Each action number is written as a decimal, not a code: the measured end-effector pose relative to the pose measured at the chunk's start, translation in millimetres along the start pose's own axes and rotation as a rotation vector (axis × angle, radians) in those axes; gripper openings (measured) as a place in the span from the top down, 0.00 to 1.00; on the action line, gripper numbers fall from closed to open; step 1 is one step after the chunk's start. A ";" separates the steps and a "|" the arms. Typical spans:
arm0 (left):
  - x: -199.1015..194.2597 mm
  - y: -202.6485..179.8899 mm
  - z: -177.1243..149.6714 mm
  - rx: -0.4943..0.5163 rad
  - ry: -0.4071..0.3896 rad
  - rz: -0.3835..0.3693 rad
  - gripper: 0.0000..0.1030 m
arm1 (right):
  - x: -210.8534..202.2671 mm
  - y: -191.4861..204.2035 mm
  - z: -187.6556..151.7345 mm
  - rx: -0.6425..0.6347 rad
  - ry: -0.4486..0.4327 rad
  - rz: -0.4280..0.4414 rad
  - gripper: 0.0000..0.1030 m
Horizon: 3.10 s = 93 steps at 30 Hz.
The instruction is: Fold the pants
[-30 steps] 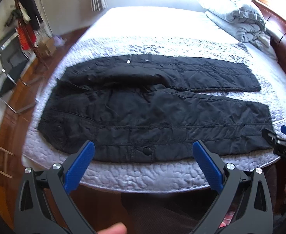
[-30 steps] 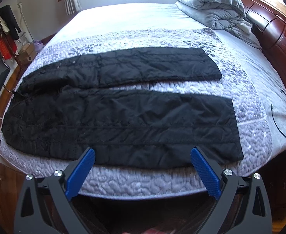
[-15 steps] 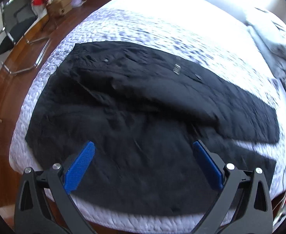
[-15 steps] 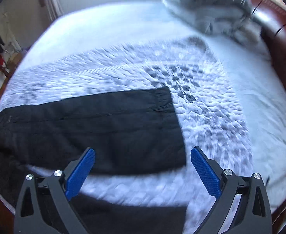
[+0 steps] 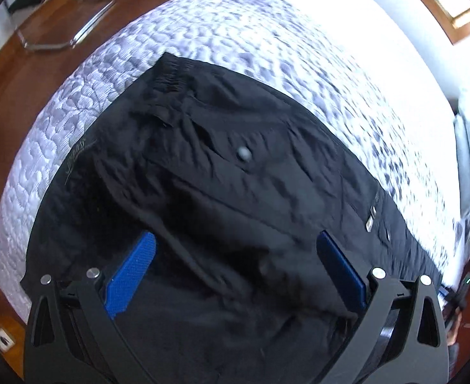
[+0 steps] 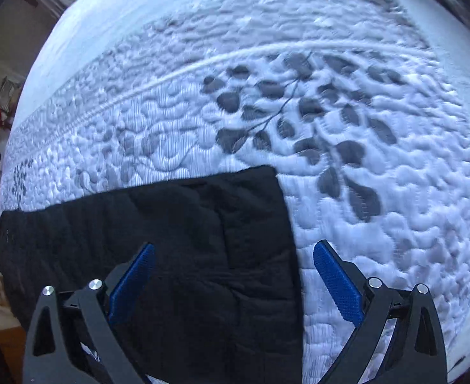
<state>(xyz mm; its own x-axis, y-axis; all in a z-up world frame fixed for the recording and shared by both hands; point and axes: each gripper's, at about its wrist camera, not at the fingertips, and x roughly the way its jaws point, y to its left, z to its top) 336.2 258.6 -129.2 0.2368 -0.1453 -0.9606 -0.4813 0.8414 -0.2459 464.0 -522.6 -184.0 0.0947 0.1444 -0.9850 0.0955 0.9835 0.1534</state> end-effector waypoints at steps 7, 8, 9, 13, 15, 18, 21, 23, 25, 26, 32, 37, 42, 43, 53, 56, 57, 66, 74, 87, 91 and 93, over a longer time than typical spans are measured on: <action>19.1 12.6 21.6 -0.044 0.041 0.018 0.03 | 7.4 13.0 0.8 -0.036 -0.076 -0.072 0.21; 20.1 12.1 22.6 -0.045 0.041 0.021 0.03 | 6.6 14.3 0.5 -0.037 -0.082 -0.085 0.30; 21.0 12.2 23.3 -0.041 0.041 0.016 0.03 | 4.1 15.3 -0.4 -0.039 -0.090 -0.088 0.41; 18.0 9.6 24.8 -0.022 0.022 -0.006 0.02 | -10.9 19.0 -5.9 -0.076 -0.125 -0.071 0.83; 15.7 10.7 24.8 -0.029 0.015 -0.018 0.03 | -23.1 21.2 -11.2 -0.099 -0.165 -0.076 0.87; 13.2 11.7 23.8 -0.027 0.013 -0.031 0.03 | -45.9 29.2 -24.4 -0.112 -0.238 -0.050 0.87; 6.8 14.3 24.2 -0.015 -0.003 -0.048 0.03 | -76.9 29.8 -49.6 -0.122 -0.314 0.007 0.88; 1.8 18.5 25.4 -0.007 -0.015 -0.053 0.03 | -89.8 38.1 -62.9 -0.139 -0.357 0.035 0.88; 2.4 19.7 29.1 -0.003 -0.005 -0.043 0.03 | -105.5 43.0 -82.1 -0.157 -0.391 0.062 0.88; 3.3 19.6 31.8 0.001 0.004 -0.027 0.03 | -109.9 43.9 -87.3 -0.164 -0.402 0.071 0.88; -4.3 12.8 57.8 0.058 -0.046 0.090 0.03 | -119.6 51.9 -109.7 -0.207 -0.418 0.074 0.88; 21.1 18.8 77.9 0.067 0.029 0.165 0.03 | -113.8 50.0 -106.1 -0.179 -0.420 0.083 0.88; 55.0 15.1 78.2 0.137 0.121 0.261 0.03 | -107.5 47.5 -105.3 -0.169 -0.415 0.081 0.88; 60.8 12.5 76.4 0.160 0.126 0.292 0.03 | -106.9 46.8 -104.9 -0.164 -0.415 0.084 0.88; 47.2 -7.1 63.1 0.237 0.061 0.186 0.89 | -106.4 46.0 -105.8 -0.145 -0.418 0.093 0.88; 34.2 -5.8 57.5 0.234 0.017 0.151 0.92 | -108.2 45.3 -108.5 -0.142 -0.422 0.098 0.88; 23.4 -3.3 54.6 0.216 -0.023 0.115 0.92 | -109.4 45.4 -109.8 -0.140 -0.423 0.101 0.88; -67.1 1.9 -15.5 0.296 -0.277 -0.135 0.92 | -146.7 53.6 -136.6 -0.149 -0.513 0.130 0.88; -119.8 31.0 -105.6 0.324 -0.432 -0.254 0.92 | -197.6 50.1 -211.1 -0.145 -0.674 0.141 0.88; -103.4 157.0 -227.9 0.139 -0.436 -0.317 0.87 | -167.7 -21.3 -355.6 0.120 -0.644 0.202 0.88; -88.3 172.3 -254.6 0.138 -0.405 -0.268 0.83 | -145.0 -31.3 -383.0 0.172 -0.586 0.189 0.87; -87.9 185.6 -266.3 0.104 -0.412 -0.263 0.74 | -135.1 -32.7 -390.2 0.173 -0.556 0.158 0.82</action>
<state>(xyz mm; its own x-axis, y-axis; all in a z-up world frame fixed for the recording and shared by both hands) 1.3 289.0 -124.8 0.6626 -0.1592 -0.7318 -0.2792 0.8542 -0.4386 61.4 -531.9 -86.9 0.6204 0.1631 -0.7671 0.1935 0.9161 0.3512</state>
